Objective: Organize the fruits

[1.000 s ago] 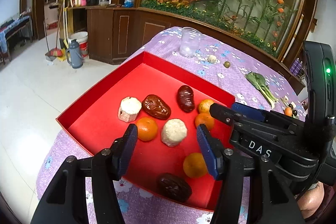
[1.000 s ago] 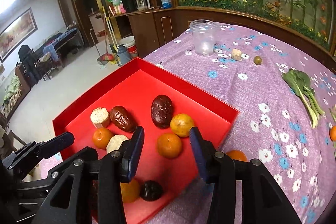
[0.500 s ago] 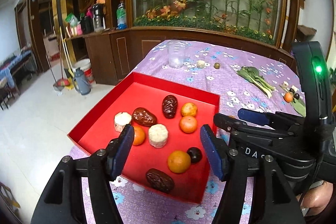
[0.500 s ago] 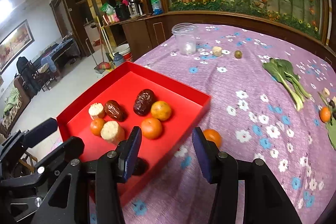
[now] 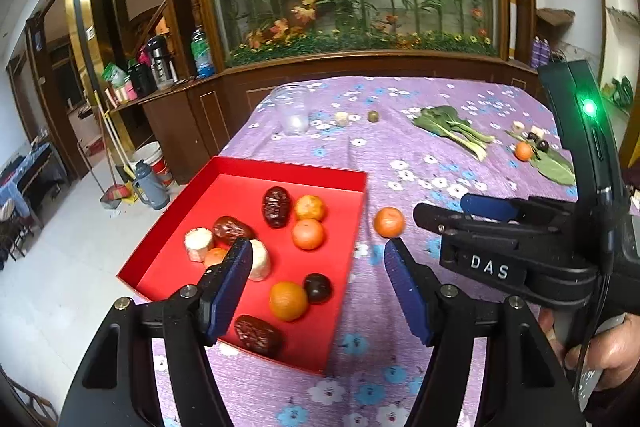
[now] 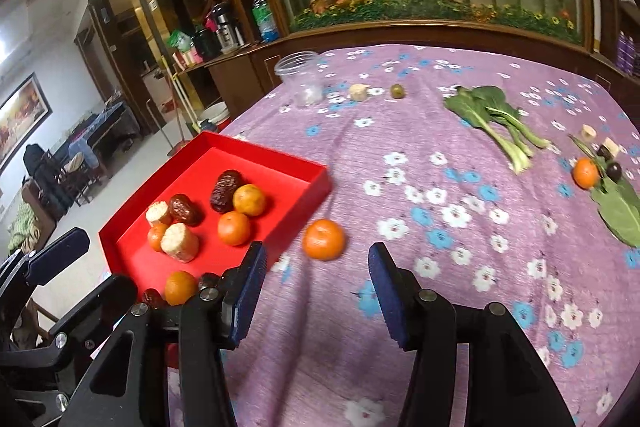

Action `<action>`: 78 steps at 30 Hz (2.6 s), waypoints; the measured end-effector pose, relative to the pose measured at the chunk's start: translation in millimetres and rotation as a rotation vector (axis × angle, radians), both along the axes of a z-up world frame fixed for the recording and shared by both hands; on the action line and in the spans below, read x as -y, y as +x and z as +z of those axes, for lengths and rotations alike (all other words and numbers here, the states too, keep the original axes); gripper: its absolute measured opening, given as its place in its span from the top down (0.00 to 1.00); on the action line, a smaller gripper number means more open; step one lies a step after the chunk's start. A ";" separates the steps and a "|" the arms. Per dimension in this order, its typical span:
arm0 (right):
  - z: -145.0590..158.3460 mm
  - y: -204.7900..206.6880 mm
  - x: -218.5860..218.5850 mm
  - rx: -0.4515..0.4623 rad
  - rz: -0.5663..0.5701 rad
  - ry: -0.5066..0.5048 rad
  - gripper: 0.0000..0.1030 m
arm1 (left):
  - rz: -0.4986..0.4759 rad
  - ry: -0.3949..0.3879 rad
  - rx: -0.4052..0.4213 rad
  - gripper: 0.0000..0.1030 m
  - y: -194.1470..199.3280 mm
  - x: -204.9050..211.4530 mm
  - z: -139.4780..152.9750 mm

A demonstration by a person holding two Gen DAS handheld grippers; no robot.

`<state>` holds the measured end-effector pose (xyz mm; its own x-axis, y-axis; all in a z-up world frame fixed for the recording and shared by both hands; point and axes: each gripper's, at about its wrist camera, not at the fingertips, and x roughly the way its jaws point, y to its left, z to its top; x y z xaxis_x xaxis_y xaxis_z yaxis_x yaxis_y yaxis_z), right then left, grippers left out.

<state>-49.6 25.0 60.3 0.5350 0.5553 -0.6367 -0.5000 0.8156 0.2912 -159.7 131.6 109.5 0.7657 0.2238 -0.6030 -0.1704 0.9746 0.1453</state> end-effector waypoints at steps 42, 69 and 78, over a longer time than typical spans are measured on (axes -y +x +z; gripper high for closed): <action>-44.4 49.6 186.7 -0.153 -0.291 0.023 0.41 | -0.010 -0.406 -0.145 0.30 45.1 -18.4 -38.7; -55.0 60.1 -43.6 -0.121 0.146 -0.076 0.41 | 0.009 -0.476 -0.117 0.29 38.8 -55.0 -46.0; -51.0 51.7 -3.9 -0.079 0.097 -0.175 0.64 | -0.035 -0.460 -0.135 0.29 43.4 -41.9 -44.8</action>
<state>2.1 28.8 9.3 0.4289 0.4788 -0.7660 -0.5597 0.8065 0.1906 -116.3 173.5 64.7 0.6759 -0.1137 -0.7282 -0.1459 0.9479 -0.2834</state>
